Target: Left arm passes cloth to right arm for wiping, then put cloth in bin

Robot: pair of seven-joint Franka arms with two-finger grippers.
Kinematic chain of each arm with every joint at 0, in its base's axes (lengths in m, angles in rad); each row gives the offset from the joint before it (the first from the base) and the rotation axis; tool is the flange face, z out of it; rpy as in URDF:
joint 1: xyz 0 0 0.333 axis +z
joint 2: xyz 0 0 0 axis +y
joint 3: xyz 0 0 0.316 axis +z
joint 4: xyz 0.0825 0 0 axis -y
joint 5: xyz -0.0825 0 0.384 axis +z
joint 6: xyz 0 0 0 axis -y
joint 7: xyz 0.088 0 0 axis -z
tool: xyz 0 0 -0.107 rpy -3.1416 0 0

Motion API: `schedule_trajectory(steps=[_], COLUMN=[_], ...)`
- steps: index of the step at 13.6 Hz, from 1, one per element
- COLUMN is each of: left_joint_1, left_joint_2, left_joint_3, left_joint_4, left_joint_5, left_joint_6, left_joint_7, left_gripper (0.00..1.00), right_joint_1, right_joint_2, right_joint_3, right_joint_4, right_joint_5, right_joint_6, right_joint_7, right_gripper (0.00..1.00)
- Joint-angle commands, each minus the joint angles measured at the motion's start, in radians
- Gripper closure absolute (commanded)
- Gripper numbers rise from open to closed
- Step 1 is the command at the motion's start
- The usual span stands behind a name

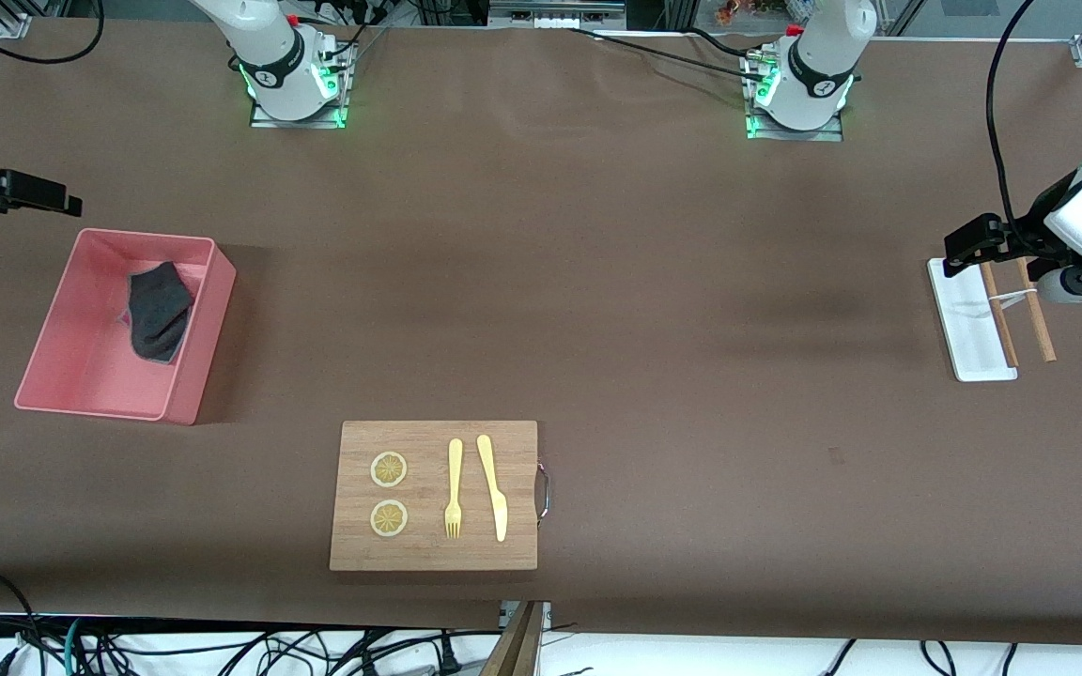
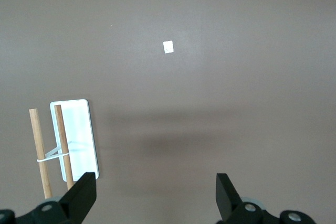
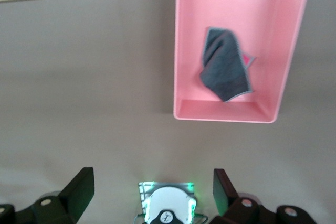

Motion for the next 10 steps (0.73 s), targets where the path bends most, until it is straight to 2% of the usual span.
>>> schedule_trajectory(steps=[1, 6, 10], left_joint_1=[0.011, 0.034, 0.044], left_joint_2=[0.012, 0.01, 0.01], left_joint_3=[0.001, 0.001, 0.001], left_joint_4=[0.029, 0.029, 0.029], left_joint_5=[-0.009, -0.015, -0.019], left_joint_6=[-0.022, -0.022, -0.022], left_joint_7=[-0.011, -0.065, -0.065], left_gripper=[0.0, 0.0, 0.0], right_joint_1=[-0.053, -0.072, -0.079], right_joint_2=[-0.108, -0.124, -0.125], right_joint_3=[0.13, 0.194, 0.202], right_joint_4=[-0.069, -0.08, -0.078], right_joint_5=[-0.099, -0.094, -0.087], right_joint_6=[0.046, 0.02, -0.007], right_joint_7=[0.008, 0.02, 0.032], right_gripper=[0.0, 0.0, 0.0])
